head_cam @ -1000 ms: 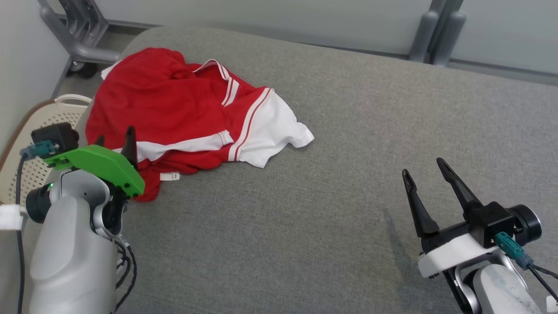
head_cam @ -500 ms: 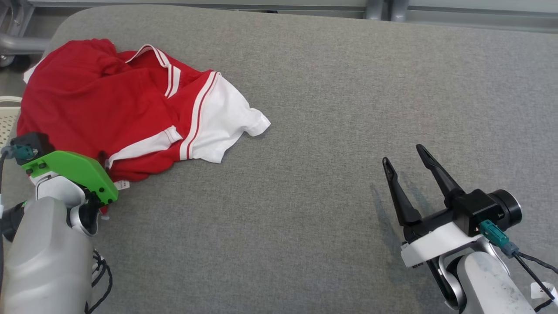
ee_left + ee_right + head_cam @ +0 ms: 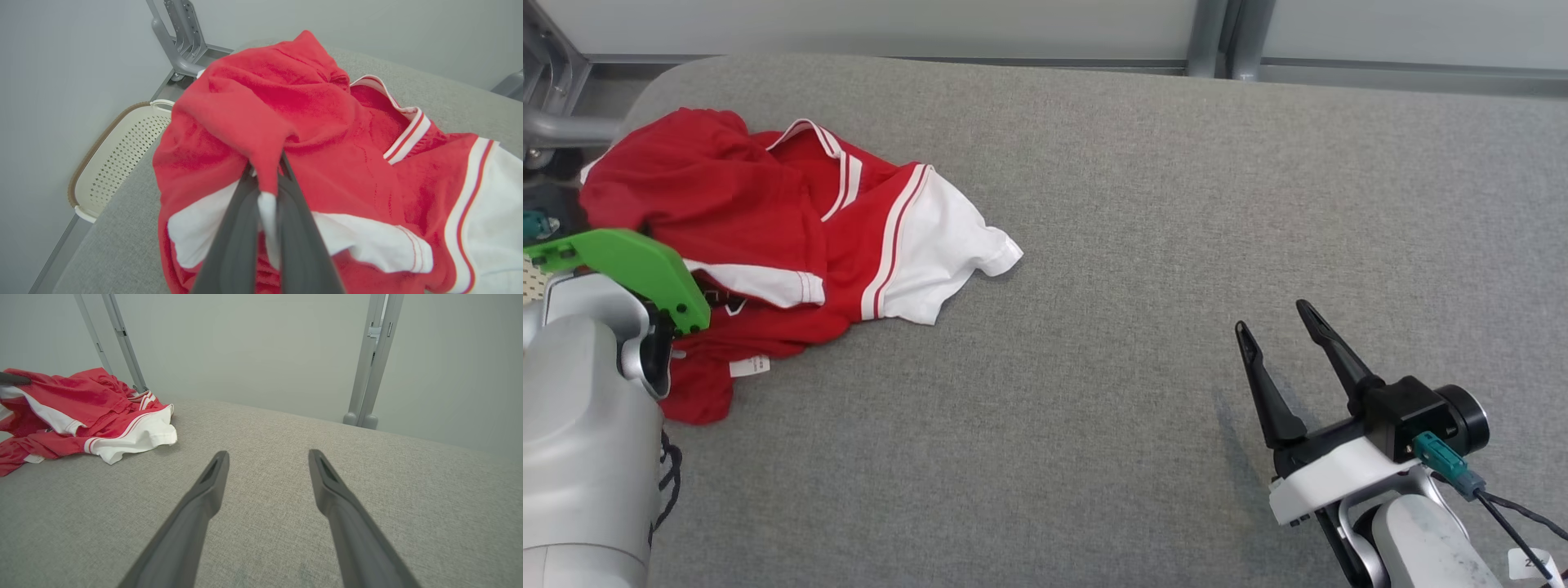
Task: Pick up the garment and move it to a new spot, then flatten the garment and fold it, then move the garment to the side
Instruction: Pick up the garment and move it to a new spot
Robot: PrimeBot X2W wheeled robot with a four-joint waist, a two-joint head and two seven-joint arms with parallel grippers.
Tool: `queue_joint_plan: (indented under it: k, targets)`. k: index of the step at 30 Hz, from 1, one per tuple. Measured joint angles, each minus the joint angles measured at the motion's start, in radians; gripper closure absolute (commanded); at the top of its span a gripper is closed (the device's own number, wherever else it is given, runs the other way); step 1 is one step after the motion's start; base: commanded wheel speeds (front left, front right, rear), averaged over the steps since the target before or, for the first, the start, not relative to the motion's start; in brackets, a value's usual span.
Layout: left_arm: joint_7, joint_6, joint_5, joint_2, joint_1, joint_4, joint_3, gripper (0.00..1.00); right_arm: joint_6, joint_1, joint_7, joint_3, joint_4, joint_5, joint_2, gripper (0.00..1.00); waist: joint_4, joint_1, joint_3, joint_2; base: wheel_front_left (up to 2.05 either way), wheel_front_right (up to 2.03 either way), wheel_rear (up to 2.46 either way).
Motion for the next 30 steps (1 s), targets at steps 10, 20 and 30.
queue_joint_plan:
  k: [10,20,30]
  targets:
    - [0.009,-0.068,0.035,-0.062,-0.129,-0.160,-0.105,1.00,0.000,0.019,0.000,0.001,0.003,0.012,0.032,0.00,-0.035,0.0000,-0.073,0.0000,0.00,0.00,0.00]
    - [0.112,-0.099,0.007,-0.160,-0.114,-0.407,-0.215,1.00,0.000,0.043,0.000,-0.007,0.001,0.017,0.055,0.00,-0.141,0.0000,-0.107,0.0000,0.00,0.00,0.00]
    - [0.286,-0.081,-0.055,-0.217,0.007,-0.657,-0.384,1.00,0.000,0.042,0.000,-0.001,-0.007,0.027,0.075,0.00,-0.303,0.0000,-0.119,0.0000,0.00,0.00,0.00]
